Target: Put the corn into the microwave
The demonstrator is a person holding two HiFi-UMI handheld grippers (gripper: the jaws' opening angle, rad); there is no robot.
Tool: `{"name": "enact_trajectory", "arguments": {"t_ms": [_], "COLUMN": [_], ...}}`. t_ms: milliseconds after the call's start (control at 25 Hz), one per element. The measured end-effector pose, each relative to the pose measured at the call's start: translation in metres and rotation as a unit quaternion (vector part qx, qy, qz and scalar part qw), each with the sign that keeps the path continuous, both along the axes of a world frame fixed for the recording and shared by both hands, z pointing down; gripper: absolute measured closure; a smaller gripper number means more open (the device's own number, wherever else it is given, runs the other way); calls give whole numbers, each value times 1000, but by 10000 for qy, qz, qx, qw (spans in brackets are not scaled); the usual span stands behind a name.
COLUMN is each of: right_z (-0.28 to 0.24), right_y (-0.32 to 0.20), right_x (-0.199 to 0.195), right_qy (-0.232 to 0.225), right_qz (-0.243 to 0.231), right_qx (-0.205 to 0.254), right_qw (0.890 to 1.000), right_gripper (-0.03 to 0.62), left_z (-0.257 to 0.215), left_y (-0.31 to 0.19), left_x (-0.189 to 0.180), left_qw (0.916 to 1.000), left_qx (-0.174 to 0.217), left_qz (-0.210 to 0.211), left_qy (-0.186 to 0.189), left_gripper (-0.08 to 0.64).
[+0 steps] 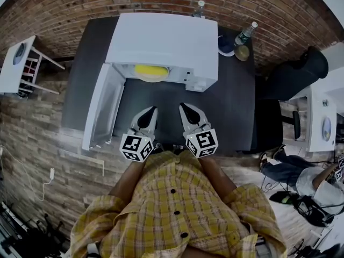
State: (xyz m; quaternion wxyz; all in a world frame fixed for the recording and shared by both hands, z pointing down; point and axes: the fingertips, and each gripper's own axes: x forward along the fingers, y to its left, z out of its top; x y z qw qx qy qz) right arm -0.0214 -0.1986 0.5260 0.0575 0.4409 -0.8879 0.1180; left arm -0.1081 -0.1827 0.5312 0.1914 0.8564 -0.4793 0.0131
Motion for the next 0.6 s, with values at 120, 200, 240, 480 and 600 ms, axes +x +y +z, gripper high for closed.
{"name": "enact_trajectory", "arguments": {"t_ms": [120, 200, 240, 480, 600], "right_z": [0, 0, 0, 1, 1], "right_y": [-1, -1, -1, -1, -5], "right_x": [-2, -3, -3, -3, -3], "right_qy": [6, 24, 27, 38, 46], "right_qz": [-30, -42, -44, -43, -48], "right_qx": [1, -2, -3, -6, 13], "right_qw": [10000, 10000, 10000, 10000, 10000], "right_gripper": [589, 589, 589, 589, 589], "left_z": [-3, -2, -1, 1, 0], "left_y": [0, 0, 0, -2, -6], "left_x": [-1, -2, -3, -7, -9], "left_qw": [9998, 9999, 9998, 9997, 9995], "left_qx": [74, 53, 37, -5, 14], "left_qz": [-21, -58, -77, -184, -215], "left_qy": [-159, -151, -151, -184, -217], "left_gripper": [565, 565, 565, 565, 565]}}
